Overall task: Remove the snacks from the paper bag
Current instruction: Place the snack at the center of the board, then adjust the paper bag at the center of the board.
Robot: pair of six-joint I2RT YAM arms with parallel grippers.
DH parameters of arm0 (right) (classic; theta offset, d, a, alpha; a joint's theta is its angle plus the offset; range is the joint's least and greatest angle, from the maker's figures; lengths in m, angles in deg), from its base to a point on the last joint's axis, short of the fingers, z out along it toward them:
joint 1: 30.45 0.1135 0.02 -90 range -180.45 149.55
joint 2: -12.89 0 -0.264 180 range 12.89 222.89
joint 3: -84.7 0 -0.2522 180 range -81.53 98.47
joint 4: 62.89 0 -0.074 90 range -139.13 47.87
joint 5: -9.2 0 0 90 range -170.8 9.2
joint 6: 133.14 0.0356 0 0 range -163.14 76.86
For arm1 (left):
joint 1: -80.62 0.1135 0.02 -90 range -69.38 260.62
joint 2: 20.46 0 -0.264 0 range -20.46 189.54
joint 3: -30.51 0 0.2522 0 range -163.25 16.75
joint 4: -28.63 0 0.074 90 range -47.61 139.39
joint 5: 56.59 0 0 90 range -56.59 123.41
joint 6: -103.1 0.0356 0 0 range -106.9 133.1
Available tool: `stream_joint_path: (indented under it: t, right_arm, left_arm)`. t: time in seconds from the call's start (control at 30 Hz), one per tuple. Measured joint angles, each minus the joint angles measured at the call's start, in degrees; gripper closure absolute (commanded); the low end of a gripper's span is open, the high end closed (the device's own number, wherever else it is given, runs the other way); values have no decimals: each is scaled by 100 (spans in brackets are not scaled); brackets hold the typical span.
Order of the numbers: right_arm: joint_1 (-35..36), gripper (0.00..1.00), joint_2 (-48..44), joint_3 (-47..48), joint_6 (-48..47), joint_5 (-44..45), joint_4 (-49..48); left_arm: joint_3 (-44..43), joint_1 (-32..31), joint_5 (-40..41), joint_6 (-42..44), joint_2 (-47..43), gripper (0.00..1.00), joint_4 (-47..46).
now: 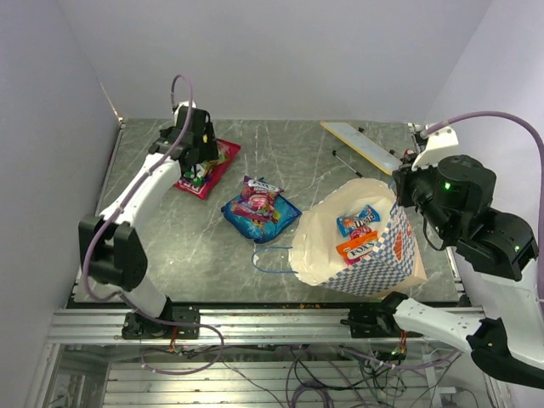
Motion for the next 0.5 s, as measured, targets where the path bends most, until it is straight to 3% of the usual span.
stream_joint_path:
  t: [0.33,0.5]
  right_arm:
    - [0,100,337,166,-922,-393,35]
    - [0,100,415,332,-1067,-389,26]
  left_arm:
    - [1001,-656,-1480,-212,-1298,4,192]
    - [1906,-1646,-2590,-256,-2000,4,-299]
